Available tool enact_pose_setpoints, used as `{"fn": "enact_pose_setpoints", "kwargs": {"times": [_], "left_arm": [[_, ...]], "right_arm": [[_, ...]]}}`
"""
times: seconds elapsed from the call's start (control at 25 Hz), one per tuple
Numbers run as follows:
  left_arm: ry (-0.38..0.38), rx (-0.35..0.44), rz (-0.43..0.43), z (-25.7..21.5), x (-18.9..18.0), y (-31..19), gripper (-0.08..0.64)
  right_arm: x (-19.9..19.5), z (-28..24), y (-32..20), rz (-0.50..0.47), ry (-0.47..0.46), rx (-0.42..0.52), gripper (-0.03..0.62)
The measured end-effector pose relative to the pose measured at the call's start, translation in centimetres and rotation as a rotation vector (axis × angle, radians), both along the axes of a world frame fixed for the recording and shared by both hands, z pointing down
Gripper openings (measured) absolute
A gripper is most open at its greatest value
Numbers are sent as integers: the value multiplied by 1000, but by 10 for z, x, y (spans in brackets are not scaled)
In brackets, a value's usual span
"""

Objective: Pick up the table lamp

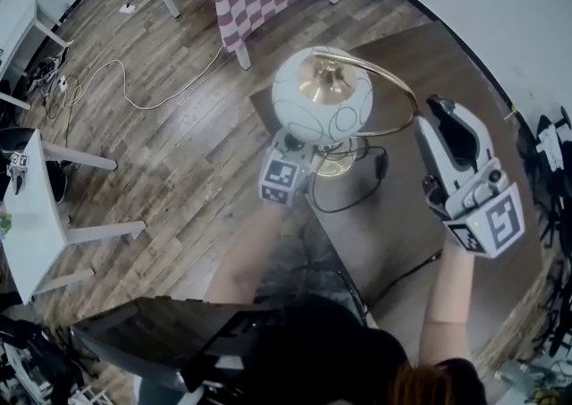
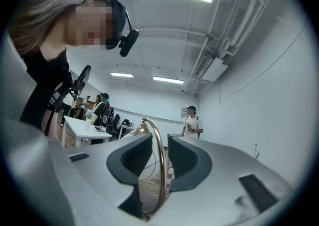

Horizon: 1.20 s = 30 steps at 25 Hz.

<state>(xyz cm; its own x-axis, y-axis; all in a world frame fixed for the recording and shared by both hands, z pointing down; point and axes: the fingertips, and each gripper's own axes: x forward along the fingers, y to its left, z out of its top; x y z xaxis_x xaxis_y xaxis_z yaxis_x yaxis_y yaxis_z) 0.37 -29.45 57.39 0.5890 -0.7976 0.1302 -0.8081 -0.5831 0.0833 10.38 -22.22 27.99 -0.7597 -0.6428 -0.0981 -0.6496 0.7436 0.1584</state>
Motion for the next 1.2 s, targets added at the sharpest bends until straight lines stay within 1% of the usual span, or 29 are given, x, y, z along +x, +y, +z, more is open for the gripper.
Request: {"fn": "enact_pose_setpoints", "kwargs": {"times": [0.04,0.12,0.2,0.36,0.56,0.72,0.8,1.04,1.2], "left_arm": [[2,1,-6,-1,-1,0,-2],[2,3,-14,-1,-2,-1,-2],[0,4,-18,-1,-2,-1,-2],[3,7,-19,-1,-2,-1,-2],[5,10,-18,-2,-2,-1,-2],[1,15,-10,-3,-2,-1,-2],[1,17,-7,-2,-2,-1,-2],[8,11,-2,1,-3,-2,-2],[2,11,25,2,1,-2,-3]], "right_arm": [[-4,-2,-3,-20,15,6,103],[-12,-2,-8,-53,43,12,127],[-18,-1,-12,-74,60,18,127],[-29,-4,-16,-112,54,29,127],[-43,-3,-17,-141,82,50,127],[-43,-5,-18,-138,47,62,81],[-43,-6,-19,-137,29,66,78],[-45,-5,-22,-117,14,84,52],[-44,-5,-21,-119,-13,95,52]]}}
